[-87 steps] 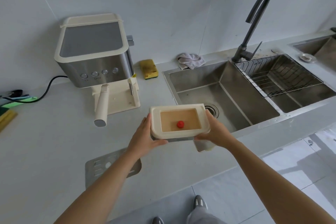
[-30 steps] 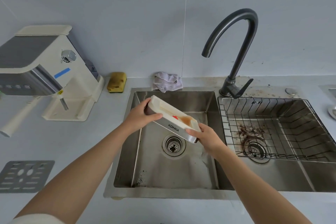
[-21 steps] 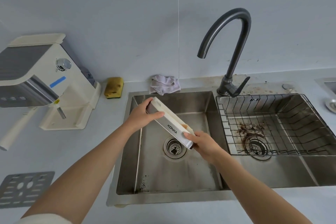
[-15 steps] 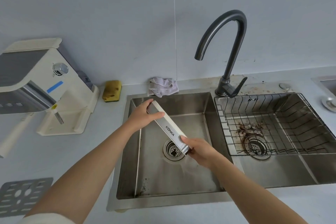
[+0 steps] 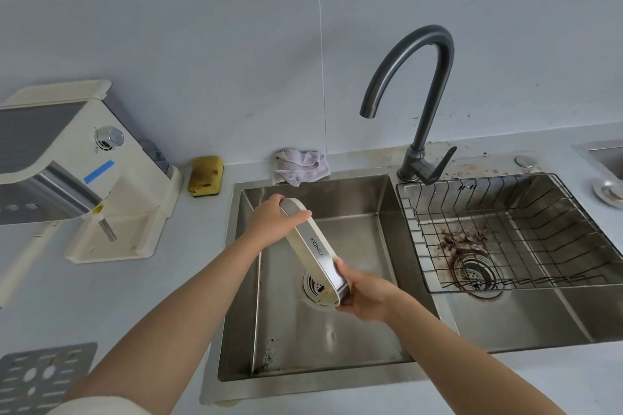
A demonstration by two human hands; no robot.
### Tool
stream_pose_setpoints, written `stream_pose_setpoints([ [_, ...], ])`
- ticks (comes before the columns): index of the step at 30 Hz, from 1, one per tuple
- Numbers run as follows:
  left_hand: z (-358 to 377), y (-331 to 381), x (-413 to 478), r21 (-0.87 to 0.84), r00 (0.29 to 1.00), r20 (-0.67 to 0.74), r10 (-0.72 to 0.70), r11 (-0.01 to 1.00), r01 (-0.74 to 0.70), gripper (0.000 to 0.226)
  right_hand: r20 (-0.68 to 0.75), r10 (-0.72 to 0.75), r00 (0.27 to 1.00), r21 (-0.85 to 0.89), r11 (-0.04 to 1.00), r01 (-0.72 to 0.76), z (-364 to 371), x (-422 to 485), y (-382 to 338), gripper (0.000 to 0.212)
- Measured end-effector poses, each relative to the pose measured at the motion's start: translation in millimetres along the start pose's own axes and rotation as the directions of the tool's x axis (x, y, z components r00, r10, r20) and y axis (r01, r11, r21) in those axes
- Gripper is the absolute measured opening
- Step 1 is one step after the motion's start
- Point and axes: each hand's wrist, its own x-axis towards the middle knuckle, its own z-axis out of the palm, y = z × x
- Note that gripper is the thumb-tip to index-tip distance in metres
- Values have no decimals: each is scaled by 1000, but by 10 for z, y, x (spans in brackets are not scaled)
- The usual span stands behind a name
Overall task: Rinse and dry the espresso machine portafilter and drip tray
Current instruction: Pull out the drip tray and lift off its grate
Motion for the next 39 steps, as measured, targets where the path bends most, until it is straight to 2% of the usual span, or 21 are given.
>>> stream_pose_setpoints([
  [5, 10, -10, 44, 31, 999, 10, -31, 999, 31, 62, 6, 21, 1000, -2, 1000, -21, 2, 0, -14, 38],
  [11, 6, 10, 90, 127, 995, 11, -96, 987, 94, 72, -44, 39, 998, -33, 999, -41, 8, 46, -20, 48],
  [14, 12, -4, 125, 109, 994, 8, -108, 988, 106, 69, -52, 32, 998, -37, 999, -34, 23, 6, -56, 45],
  [17, 17, -8, 141, 30, 995, 2, -100, 995, 100, 65, -81, -19, 997, -60, 998, 14, 3, 25, -95, 42],
  [21, 37, -61, 145, -179, 995, 4, -103, 979, 102, 54, -143, -147, 979, -168, 978, 122, -54, 113, -164, 41],
  [22, 34, -87, 144, -240, 994, 14, -105, 965, 105, 56, -159, -183, 970, -202, 968, 149, -60, 103, -186, 42],
  [25, 33, -204, 140, -367, 985, 70, -157, 914, 172, 88, -195, -317, 928, -380, 897, 226, -107, 92, -221, 38],
  [26, 44, -244, 133, -398, 981, 89, -173, 897, 194, 87, -192, -367, 910, -444, 860, 254, -106, 63, -234, 33],
  [28, 83, -312, 120, -497, 971, 113, -212, 834, 240, 67, -165, -450, 878, -555, 778, 295, -115, 21, -250, 26],
  [31, 109, -363, 72, -731, 949, 201, -241, 608, 309, 44, -133, -555, 821, -684, 651, 330, -133, 7, -242, 54],
  [34, 90, -406, -1, -829, 930, 278, -240, 430, 358, 28, -98, -650, 754, -743, 552, 379, -144, -51, -259, 61],
  [36, 74, -437, -48, -849, 920, 326, -216, 362, 386, 18, -54, -701, 711, -771, 481, 417, -143, -106, -286, 64],
  [39, 80, -470, -100, -858, 915, 360, -185, 320, 402, 11, 2, -753, 658, -809, 385, 443, -132, -153, -313, 69],
])
